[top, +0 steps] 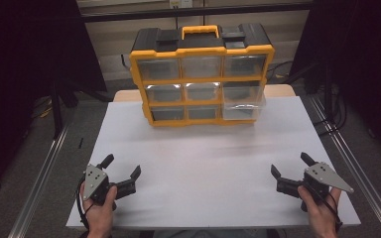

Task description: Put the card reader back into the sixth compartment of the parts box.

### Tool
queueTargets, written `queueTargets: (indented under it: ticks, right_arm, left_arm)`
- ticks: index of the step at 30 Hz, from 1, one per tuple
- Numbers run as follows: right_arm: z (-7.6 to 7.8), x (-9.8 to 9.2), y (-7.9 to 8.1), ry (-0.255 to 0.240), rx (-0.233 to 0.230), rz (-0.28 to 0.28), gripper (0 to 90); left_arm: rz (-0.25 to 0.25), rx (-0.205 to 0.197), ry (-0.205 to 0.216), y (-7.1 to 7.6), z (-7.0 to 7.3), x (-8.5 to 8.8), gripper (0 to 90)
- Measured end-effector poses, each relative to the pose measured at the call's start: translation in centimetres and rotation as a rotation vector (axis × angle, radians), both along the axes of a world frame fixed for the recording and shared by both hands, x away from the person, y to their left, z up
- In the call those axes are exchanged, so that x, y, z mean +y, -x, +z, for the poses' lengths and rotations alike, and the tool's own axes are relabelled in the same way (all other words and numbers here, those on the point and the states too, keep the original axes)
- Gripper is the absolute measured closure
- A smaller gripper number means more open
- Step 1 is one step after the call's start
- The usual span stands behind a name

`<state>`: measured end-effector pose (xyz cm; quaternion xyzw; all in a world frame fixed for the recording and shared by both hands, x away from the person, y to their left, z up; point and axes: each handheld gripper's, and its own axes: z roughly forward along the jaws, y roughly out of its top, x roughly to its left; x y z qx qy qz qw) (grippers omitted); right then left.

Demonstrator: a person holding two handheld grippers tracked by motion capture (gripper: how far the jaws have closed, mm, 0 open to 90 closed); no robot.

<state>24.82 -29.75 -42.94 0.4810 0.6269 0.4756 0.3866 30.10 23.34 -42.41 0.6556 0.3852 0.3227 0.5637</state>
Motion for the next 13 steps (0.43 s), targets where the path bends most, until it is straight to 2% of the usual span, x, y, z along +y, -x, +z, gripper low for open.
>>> queueTargets:
  ticks: [6, 9, 13]
  right_arm:
    - [-0.64, -0.69, 0.21, -0.004, -0.018, -0.043, 0.0]
    - [-0.99, -0.75, 0.17, -0.002, -0.012, -0.04, 0.0]
    - [-0.93, -0.55, -0.02, 0.002, -0.025, -0.039, 0.0]
  left_arm:
    - [0.0, -0.006, -0.001, 0.22, 0.04, 0.01, 2.3]
    - [0.008, -0.005, 0.02, 0.19, 0.04, 0.01, 2.2]
    - [-0.001, 0.001, -0.003, 0.13, -0.01, -0.02, 2.2]
